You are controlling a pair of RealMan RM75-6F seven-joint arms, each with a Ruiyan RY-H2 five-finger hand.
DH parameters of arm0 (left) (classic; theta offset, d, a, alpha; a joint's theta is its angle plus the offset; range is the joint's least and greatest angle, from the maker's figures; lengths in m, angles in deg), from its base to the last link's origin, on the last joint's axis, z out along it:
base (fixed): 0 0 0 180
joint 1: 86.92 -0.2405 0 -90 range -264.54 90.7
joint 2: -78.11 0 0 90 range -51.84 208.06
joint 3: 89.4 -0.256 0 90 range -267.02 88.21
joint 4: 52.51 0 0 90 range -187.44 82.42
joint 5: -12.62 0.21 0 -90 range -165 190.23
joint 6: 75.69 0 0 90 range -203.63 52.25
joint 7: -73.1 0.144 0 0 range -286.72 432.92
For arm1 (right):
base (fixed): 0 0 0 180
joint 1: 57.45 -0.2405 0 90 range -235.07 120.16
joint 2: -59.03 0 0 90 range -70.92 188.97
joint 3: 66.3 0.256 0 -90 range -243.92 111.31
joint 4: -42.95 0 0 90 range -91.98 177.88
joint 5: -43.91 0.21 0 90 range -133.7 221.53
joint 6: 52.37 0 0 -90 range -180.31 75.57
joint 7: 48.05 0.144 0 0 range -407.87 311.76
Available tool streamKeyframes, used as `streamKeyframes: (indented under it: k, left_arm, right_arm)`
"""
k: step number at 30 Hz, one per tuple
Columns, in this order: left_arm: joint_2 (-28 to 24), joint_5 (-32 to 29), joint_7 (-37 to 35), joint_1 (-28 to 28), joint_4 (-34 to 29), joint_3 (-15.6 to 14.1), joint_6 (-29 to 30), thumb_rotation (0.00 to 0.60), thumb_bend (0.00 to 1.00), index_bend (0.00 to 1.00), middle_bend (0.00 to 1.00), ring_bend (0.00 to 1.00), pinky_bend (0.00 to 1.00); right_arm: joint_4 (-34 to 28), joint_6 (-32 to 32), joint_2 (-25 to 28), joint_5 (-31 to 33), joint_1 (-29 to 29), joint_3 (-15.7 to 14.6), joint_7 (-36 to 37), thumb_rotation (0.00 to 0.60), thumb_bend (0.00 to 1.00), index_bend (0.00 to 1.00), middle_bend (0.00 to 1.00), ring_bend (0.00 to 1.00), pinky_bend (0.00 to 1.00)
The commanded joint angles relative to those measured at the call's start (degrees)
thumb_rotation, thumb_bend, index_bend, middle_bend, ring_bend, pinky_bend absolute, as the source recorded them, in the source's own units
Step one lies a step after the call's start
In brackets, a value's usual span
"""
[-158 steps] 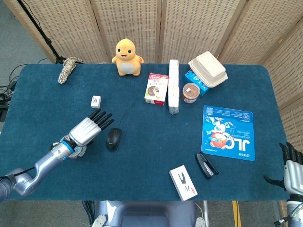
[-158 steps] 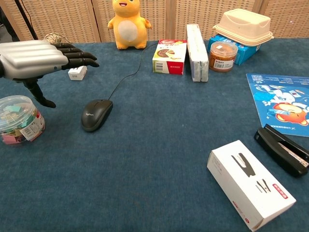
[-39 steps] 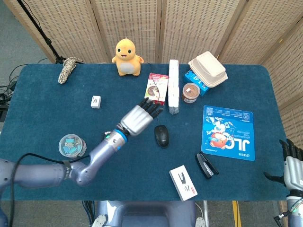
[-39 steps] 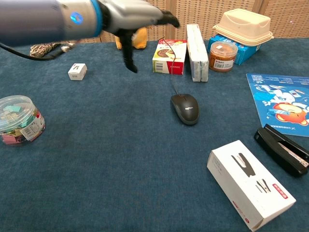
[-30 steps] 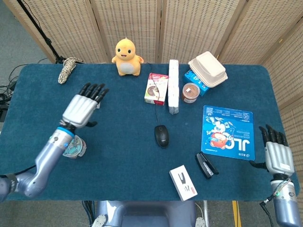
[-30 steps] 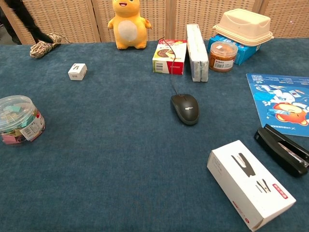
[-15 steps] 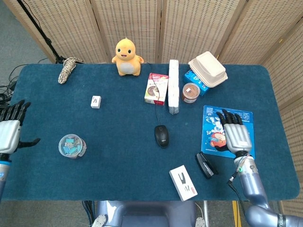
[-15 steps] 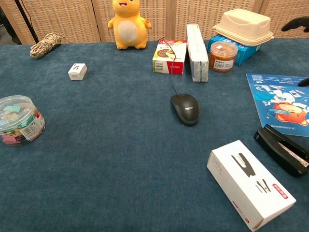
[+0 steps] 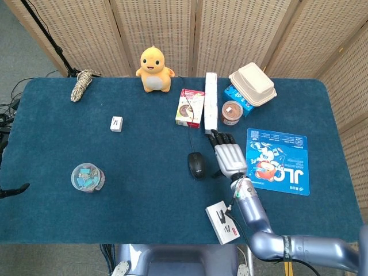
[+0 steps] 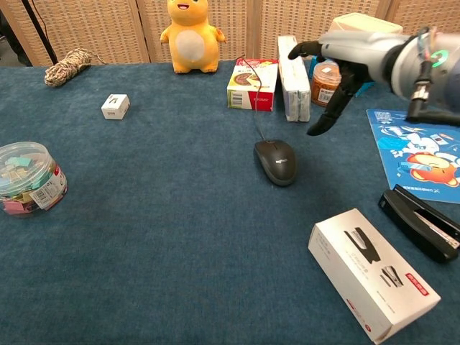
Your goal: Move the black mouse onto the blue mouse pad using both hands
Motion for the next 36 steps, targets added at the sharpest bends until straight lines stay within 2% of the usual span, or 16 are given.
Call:
streamKeyframes:
  k: [1, 7, 11, 15, 27, 36]
  left_arm:
    - [-0.6, 1.1, -1.9, -0.9, 0.5, 0.6, -0.7, 0.6, 0.0, 0.0, 0.0, 0.0, 0.0]
    - [-1.7, 2.9, -5.1, -2.2, 1.1, 1.3, -1.9, 0.6, 0.0, 0.0, 0.0, 0.0, 0.0]
    - [-2.1, 3.4, -6.4, -2.7, 1.5, 1.8, -2.5, 0.6, 0.0, 0.0, 0.0, 0.0, 0.0]
    - [-2.3, 3.5, -7.4, -3.0, 1.9, 2.5, -3.5, 0.6, 0.0, 0.0, 0.0, 0.0, 0.0]
    - [-2.3, 3.9, -7.8, -3.8, 2.1, 3.8, -4.9, 0.6, 0.0, 0.0, 0.0, 0.0, 0.0]
    - [-2.0, 3.9, -7.3, -4.2, 2.0, 4.7, -5.6, 0.6, 0.0, 0.0, 0.0, 0.0, 0.0]
  right_arm:
    - [6.5, -2.4, -7.6, 1.5, -4.4, 0.9, -1.6, 0.6, 0.0, 0.0, 0.0, 0.0, 0.0]
    - [15.1, -1.9, -15.3, 4.0, -7.9, 1.5, -1.4, 0.6, 0.0, 0.0, 0.0, 0.0, 0.0]
    - [17.5, -2.2, -18.1, 4.6, -9.0, 1.7, -1.4, 0.6, 0.0, 0.0, 0.0, 0.0, 0.0]
    - [20.2, -3.0, -21.0, 3.8, -9.9, 1.4, -1.3, 0.6, 0.0, 0.0, 0.0, 0.0, 0.0]
    - [34.5, -2.9, -30.1, -0.8, -9.9, 0.0, 2.9, 0.6, 0.0, 0.0, 0.0, 0.0, 0.0]
    - [38.4, -2.2, -31.5, -2.0, -7.0, -0.4, 3.3, 0.6, 0.0, 0.0, 0.0, 0.0, 0.0]
